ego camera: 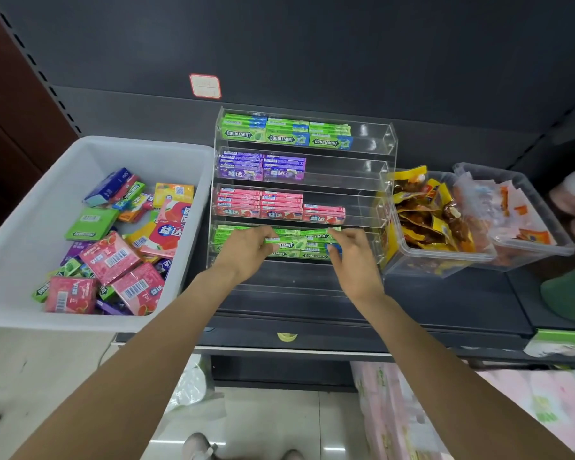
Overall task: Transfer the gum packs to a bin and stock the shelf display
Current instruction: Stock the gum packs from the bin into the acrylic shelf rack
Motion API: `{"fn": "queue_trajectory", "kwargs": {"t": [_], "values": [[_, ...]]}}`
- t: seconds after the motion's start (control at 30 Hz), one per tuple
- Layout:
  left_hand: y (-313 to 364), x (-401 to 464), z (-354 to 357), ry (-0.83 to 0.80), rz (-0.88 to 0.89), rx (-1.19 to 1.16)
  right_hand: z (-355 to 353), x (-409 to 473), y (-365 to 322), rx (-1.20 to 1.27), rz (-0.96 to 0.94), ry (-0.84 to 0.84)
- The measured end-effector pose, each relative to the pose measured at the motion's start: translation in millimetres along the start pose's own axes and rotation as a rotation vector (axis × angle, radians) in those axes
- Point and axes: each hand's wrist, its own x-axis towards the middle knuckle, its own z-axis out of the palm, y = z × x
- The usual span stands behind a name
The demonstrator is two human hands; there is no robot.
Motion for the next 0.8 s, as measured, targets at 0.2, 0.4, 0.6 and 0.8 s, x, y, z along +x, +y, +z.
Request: {"fn": "queue_trajectory", "kwargs": {"t": [0.2, 0.4, 0.6, 0.8], "values": [[-7, -3, 5, 0.002, 0.0, -0.029, -6, 3, 3, -0.036, -0.018, -0.094], [-8, -3, 4, 0.005, -0.013, -0.054, -15, 12, 9, 0.068, 0.071, -0.12], [-8, -2, 5, -0.002, -0.018, -0.049, -11, 25, 9, 0.163, 0.22, -0.04], [-9, 0, 5, 0.0, -0.023, -0.063, -4, 29, 11, 0.206, 0.264, 0.056]]}}
